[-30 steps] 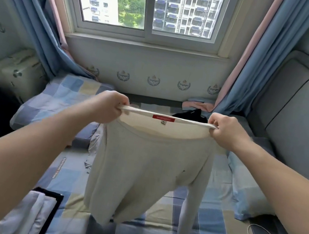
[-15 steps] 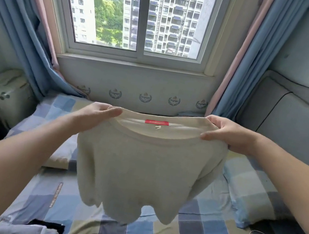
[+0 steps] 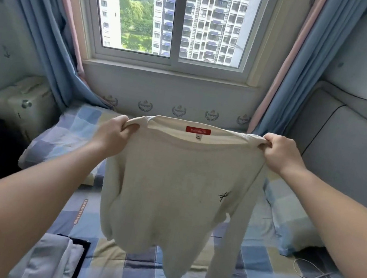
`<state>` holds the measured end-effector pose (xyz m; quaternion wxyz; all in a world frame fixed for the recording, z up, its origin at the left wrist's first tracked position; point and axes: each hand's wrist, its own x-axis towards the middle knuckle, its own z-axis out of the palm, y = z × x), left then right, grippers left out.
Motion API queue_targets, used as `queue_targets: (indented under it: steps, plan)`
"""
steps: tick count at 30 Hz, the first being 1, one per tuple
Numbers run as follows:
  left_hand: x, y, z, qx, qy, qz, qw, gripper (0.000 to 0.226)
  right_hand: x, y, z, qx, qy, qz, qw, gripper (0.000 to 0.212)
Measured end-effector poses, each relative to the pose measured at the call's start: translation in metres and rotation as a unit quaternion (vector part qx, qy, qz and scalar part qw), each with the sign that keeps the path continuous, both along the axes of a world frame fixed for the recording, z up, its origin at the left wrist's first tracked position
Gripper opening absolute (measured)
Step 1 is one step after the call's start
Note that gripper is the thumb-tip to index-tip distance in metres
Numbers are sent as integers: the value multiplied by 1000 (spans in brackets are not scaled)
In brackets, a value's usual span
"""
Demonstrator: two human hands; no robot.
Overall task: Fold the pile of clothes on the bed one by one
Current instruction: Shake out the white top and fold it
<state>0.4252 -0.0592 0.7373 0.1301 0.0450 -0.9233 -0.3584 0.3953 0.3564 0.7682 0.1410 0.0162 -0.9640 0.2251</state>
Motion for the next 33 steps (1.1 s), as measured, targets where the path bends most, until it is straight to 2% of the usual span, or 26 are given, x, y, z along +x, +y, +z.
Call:
queue_targets:
  steps: [5, 11, 17, 20, 25, 29, 33]
  plan:
    - [80, 33, 5, -18, 46, 37, 998, 39, 59, 33, -8, -64, 41, 26, 997, 28]
    - [169, 67, 17, -94, 109, 48, 988, 44, 128, 71, 0, -116, 42, 36, 992, 25]
    - [192, 78, 41, -141, 198, 0, 970, 40, 153, 92, 19, -180, 37, 38, 982, 28]
    - [185, 83, 52, -186, 231, 9, 955, 40, 151, 99, 32, -178, 55, 40, 982, 33]
    - [149, 88, 42, -174, 181, 39, 967, 33, 112, 104, 32, -133, 103, 45, 985, 30]
    - [84, 80, 8, -135, 109, 69, 982, 38, 47, 92, 1, -107, 78, 26, 991, 23]
    - [-16, 58, -55, -149, 64, 71, 984, 38, -48, 70, -53, -76, 28, -31, 996, 19]
